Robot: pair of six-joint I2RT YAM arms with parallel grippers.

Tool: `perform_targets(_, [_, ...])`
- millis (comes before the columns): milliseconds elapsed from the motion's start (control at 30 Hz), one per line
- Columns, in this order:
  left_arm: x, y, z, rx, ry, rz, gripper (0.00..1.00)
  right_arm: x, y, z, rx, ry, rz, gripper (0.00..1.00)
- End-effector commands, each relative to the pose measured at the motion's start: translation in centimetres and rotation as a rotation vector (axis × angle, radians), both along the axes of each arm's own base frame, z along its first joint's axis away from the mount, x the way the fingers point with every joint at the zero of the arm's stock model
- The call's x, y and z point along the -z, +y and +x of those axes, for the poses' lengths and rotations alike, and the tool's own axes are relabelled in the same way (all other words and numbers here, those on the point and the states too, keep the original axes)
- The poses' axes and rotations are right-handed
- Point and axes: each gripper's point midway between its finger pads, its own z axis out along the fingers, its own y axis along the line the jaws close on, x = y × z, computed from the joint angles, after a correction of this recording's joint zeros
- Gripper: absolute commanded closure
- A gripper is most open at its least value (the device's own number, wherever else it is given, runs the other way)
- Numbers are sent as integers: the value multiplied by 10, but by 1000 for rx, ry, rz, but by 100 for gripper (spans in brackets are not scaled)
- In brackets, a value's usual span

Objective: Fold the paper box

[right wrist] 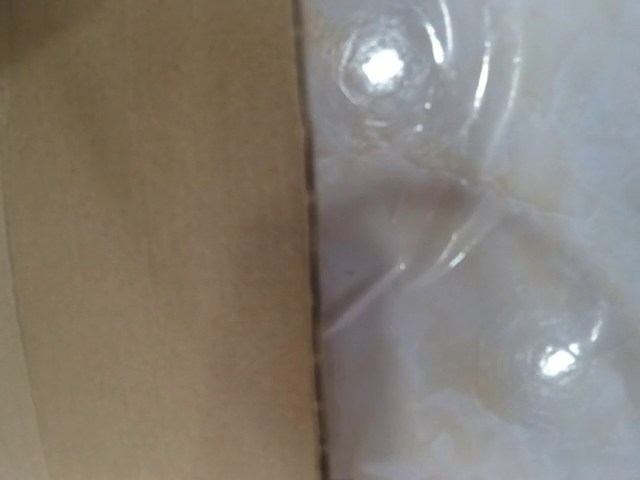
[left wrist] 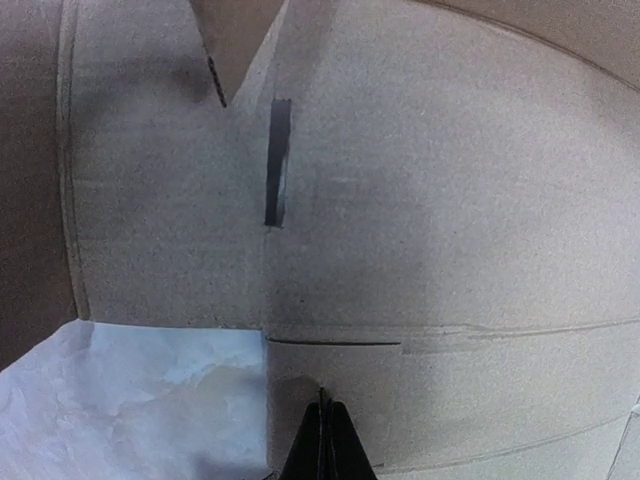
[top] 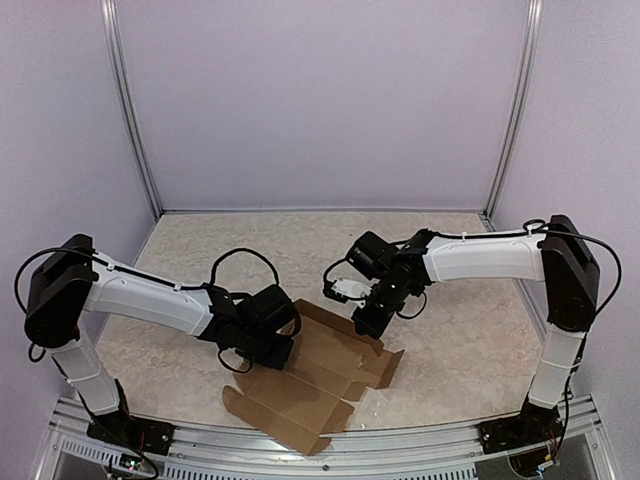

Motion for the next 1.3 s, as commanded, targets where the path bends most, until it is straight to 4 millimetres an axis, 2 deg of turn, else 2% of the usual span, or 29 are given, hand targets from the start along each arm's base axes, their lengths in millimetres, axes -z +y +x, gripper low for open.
perform_targets(0, [14,-12,-4,0,32,-9,100,-5,-1,5,26,-13,30,100])
perform_targets(167, [24,-9,-4,-8,39,22,100,-7,-3,4,23,-20,28,100])
perform_targets(400, [-2,-16,2,16,-5,-23,100,-14,-3,7,23,-46,33,100])
perform_targets(500, [-19,-20,5,24,-36,-60,100,-17,-6,12,23,-75,20,100])
perform_targets(733, [-67,-19,16,35,-157,-120,100,-27,-6,8,-42,-154,6,100])
perform_targets(867, [-101,-17,20,44,-226,-167,100,-40,-7,9,-89,-281,-52,100])
perform_targets(967, [-135,-10,22,39,-297,-209,100,-49,-8,10,-125,-388,-118,100])
perform_targets(1167, [-198,25,27,-25,-447,-292,100,-69,-5,16,-171,-587,-213,100])
perform_targets(1267, [-214,46,28,-65,-487,-342,92,-78,-3,18,-182,-675,-248,100])
